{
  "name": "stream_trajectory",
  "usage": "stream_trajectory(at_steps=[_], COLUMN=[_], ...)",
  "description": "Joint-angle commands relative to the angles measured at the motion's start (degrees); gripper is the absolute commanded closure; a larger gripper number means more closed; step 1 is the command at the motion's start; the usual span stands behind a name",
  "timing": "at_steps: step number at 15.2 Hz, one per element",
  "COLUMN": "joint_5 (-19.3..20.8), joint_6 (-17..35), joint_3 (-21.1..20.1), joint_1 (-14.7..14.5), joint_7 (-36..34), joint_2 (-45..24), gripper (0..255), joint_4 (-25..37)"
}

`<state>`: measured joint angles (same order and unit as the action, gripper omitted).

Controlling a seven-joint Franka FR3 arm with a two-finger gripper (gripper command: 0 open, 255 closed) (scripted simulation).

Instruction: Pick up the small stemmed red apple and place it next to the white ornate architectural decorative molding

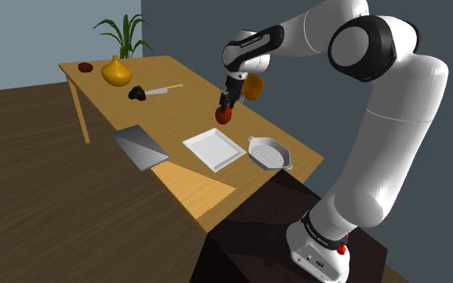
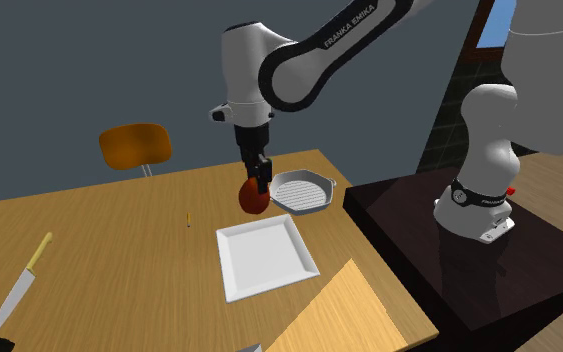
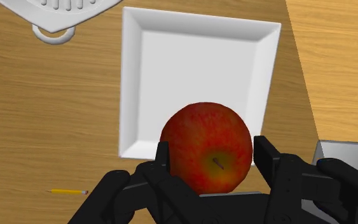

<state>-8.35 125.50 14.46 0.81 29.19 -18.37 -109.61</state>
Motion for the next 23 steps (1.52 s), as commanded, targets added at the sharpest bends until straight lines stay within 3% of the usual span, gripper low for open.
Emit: stream_trajectory(at_steps=[1,13,23], joint_5=[0.34,2.09,0.76], joint_6=[0.97,2.6,9.02], joint_3=[-0.81,-6.05,-6.57], joint_1=[-1.95,-12.62,-12.3], joint_7=[-2.88,-19.47,-18.38], joint_2=[0.76,2.68,-2.02], gripper=[255,255,255], joint_4=[-1.5,-3.96,-5.76])
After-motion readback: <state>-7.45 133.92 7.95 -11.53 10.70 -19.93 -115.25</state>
